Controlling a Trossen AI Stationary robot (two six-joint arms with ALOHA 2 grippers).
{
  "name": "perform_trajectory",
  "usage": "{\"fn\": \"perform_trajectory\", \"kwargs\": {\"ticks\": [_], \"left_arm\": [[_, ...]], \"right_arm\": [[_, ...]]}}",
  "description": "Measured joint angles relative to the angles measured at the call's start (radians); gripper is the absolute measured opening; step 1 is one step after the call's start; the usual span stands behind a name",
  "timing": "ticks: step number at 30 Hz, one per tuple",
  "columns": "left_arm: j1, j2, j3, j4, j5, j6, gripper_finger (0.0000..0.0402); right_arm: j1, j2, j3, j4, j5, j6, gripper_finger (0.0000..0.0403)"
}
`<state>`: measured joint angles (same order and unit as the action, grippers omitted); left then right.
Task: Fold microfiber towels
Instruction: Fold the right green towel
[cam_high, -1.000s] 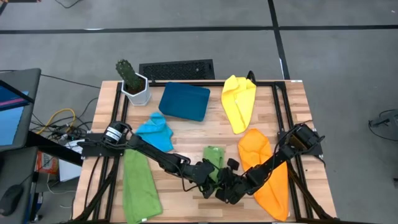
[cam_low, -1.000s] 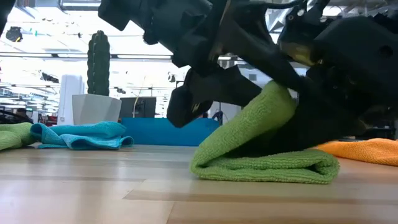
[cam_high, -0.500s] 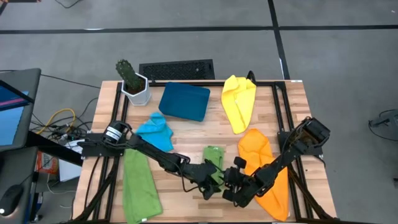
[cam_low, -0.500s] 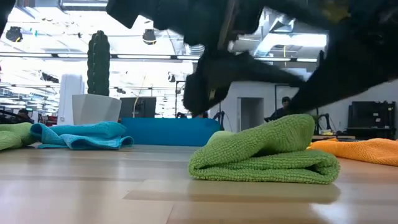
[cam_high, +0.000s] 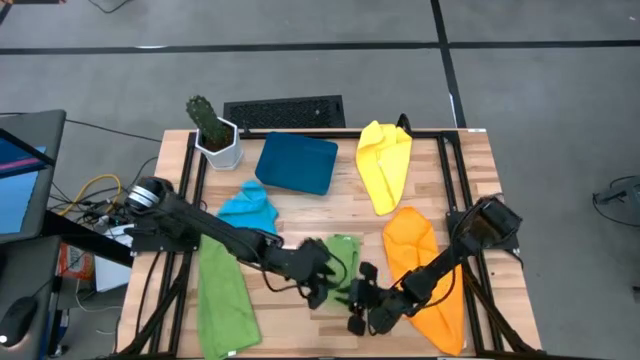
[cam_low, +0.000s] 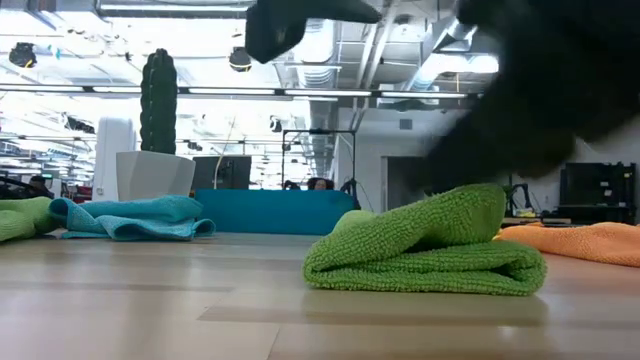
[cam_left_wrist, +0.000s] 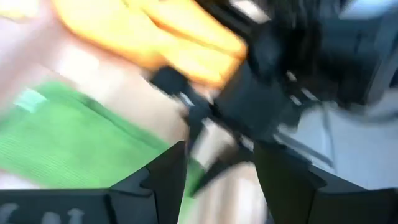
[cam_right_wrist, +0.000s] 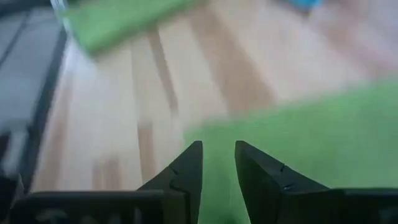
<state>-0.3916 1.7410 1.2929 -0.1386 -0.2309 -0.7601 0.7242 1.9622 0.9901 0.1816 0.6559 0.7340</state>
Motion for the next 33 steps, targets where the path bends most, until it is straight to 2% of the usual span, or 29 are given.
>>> {"fn": "perform_trajectory", "kwargs": {"ticks": [2, 7, 10, 15, 19, 25, 31, 33], "left_arm": [[0.003, -0.003, -0.012, -0.003, -0.047, 0.008, 0.0179], [0.018, 0.054, -0.037, 0.040, -0.006, 0.017, 0.0179], [0.019, 0.118, -0.038, 0.051, 0.000, 0.019, 0.0178], [0.019, 0.200, -0.038, 0.102, 0.033, 0.023, 0.0178], [0.027, 0.223, -0.038, 0.104, -0.001, 0.061, 0.0178], [0.079, 0.223, -0.038, 0.111, -0.051, 0.205, 0.0178], [0.151, 0.255, -0.039, 0.121, 0.007, 0.271, 0.0178], [0.167, 0.287, -0.034, 0.183, 0.051, 0.279, 0.0178]], "right_arm": [[0.024, 0.037, 0.000, 0.002, 0.000, 0.092, 0.0120], [0.077, 0.052, 0.002, -0.082, 0.058, 0.236, 0.0120], [0.093, 0.044, 0.001, -0.146, 0.080, 0.254, 0.0120], [0.104, 0.038, 0.001, -0.132, 0.078, 0.280, 0.0120], [0.124, -0.018, 0.003, -0.147, 0.157, 0.279, 0.0120], [0.125, -0.058, 0.001, -0.220, 0.266, 0.279, 0.0120], [0.122, -0.038, 0.000, -0.192, 0.229, 0.289, 0.0120], [0.137, -0.013, 0.004, -0.184, 0.211, 0.313, 0.0120]]}}
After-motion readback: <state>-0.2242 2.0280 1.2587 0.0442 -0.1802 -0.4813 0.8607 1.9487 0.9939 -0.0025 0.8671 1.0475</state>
